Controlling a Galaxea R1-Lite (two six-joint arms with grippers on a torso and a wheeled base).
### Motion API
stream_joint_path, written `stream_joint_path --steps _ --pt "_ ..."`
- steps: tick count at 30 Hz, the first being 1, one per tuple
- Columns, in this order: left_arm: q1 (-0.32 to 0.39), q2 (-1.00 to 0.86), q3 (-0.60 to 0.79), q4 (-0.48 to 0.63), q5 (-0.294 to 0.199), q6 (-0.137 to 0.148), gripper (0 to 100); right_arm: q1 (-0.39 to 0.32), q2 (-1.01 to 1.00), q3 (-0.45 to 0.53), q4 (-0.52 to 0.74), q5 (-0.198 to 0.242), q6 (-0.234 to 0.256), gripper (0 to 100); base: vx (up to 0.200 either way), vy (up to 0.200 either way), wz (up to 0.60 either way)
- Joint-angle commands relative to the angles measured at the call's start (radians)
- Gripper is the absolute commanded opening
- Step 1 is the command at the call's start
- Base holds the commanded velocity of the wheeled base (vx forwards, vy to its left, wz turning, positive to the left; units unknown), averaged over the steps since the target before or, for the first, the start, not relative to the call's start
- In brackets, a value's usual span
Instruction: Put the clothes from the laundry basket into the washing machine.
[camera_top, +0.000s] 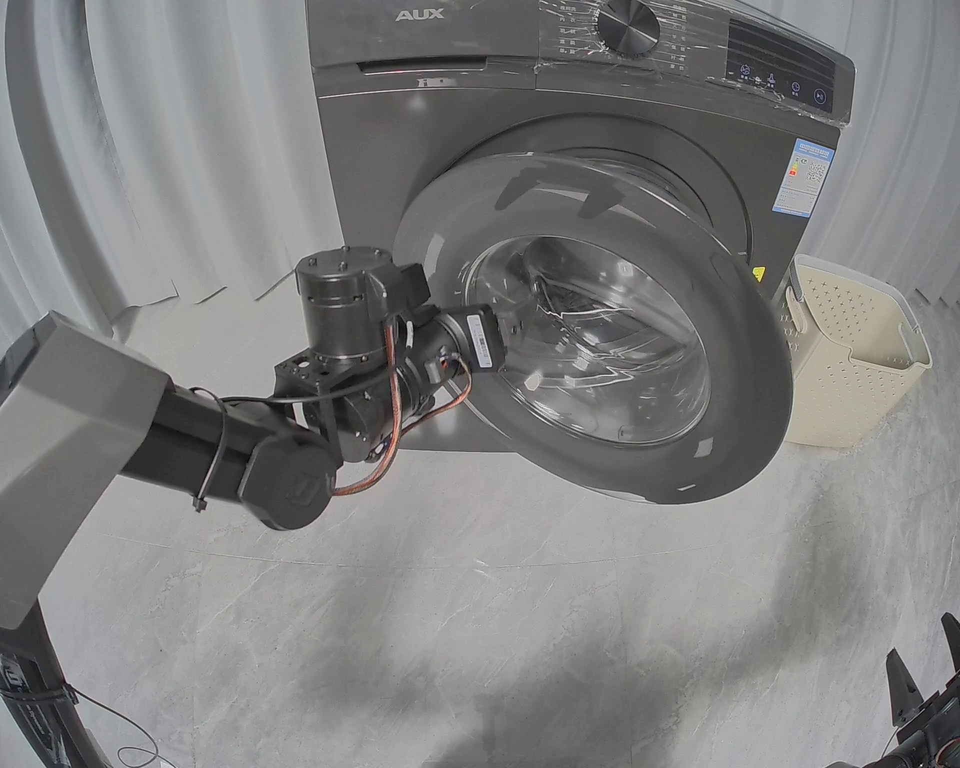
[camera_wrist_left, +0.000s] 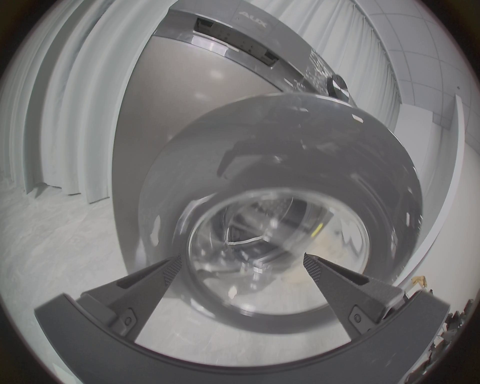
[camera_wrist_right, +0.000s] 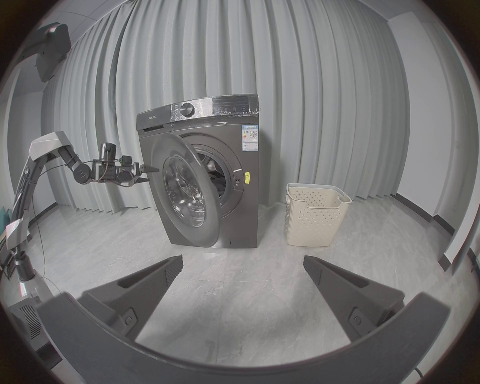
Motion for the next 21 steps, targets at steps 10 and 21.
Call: stream_joint_path --steps 10,21 --pt "-0.064 -0.995 0.957 0.134 0.012 0.174 100 -0.001 -0.013 0.018 0.002 0.006 -0.011 100 0.0 0.0 0.0" --pt "0.177 -1.526 1.105 0.47 0.059 0.202 100 -0.001 -0.013 0.018 0.0 0.013 -0.013 100 0.0 0.0 0.0"
